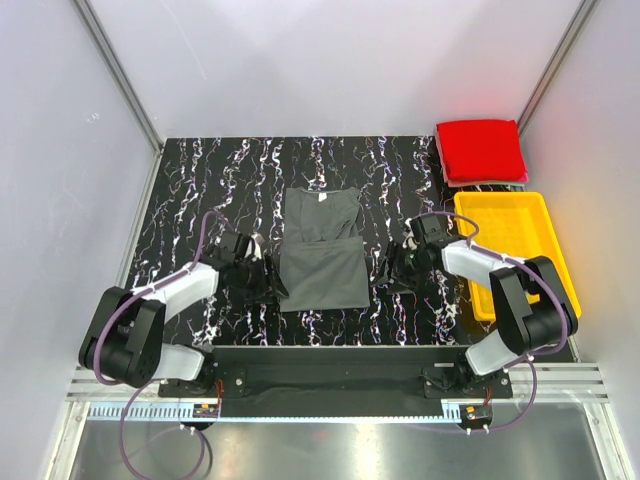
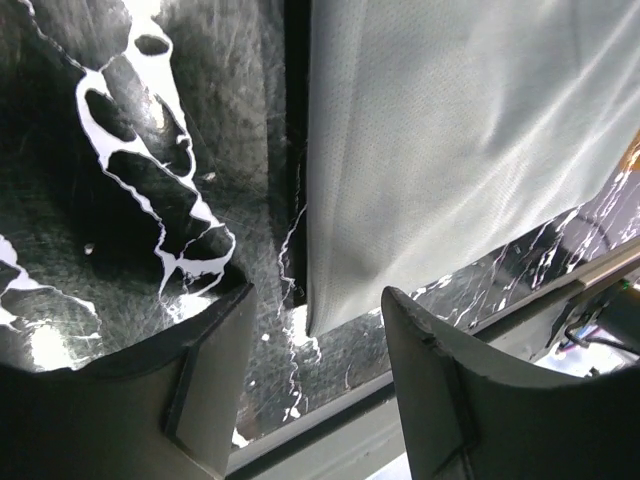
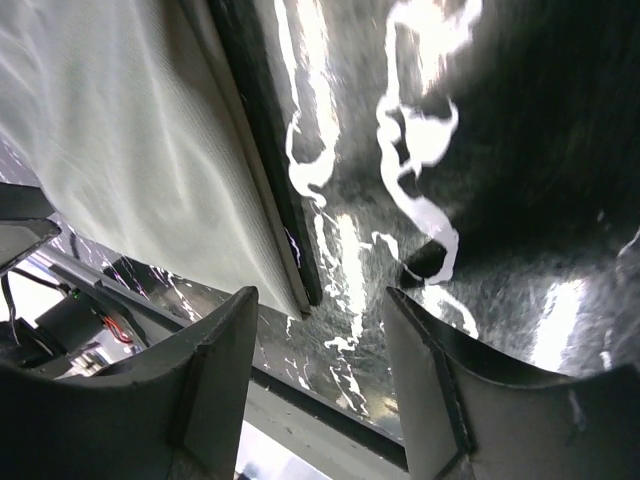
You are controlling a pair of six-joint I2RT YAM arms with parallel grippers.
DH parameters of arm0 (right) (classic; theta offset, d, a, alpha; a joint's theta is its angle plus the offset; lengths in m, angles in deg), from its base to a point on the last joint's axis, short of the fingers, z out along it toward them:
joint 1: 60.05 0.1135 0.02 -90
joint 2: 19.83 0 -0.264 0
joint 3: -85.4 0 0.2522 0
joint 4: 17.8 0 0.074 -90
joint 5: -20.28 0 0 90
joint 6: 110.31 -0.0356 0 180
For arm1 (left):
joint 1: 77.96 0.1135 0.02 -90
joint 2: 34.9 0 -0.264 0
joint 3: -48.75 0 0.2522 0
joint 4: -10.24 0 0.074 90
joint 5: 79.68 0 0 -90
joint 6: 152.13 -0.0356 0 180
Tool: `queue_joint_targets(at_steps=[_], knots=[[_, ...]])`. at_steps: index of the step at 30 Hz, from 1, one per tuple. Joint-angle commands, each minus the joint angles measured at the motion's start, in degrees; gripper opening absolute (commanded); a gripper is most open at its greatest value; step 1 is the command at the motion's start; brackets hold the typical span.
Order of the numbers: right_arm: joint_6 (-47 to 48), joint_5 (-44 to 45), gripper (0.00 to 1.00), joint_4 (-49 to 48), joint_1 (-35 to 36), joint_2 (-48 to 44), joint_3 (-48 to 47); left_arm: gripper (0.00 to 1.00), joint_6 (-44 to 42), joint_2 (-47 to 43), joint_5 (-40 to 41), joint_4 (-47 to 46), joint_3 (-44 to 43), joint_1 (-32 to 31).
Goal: Fold and stack the t-shirts
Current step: Fold the tshirt
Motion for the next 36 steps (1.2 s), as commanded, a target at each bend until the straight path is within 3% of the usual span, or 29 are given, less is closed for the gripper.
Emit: queue_joint_targets(at_steps=[1, 13, 22, 36], knots=[[-5.11, 1.04, 0.60, -3.60, 1.88, -2.26, 2.02, 0.60, 1.62, -1.88, 0.65, -4.67, 1.76, -0.31], [-9.42, 2.70, 0.51, -9.58, 7.07, -0.42, 5.97, 0.52, 1.88, -3.11, 0.74, -3.80, 4.40, -1.71], [-11.01, 5.69, 0.45, -10.47, 8.83, -0.24, 8.87, 0.52, 2.94, -5.92, 3.72, -0.81, 4.49, -4.44], [-13.03, 9.38, 0.47, -7.58, 10.15, -1.74, 11.43, 0.51, 5.13, -6.37, 3.55, -2.56, 6.68, -5.14]])
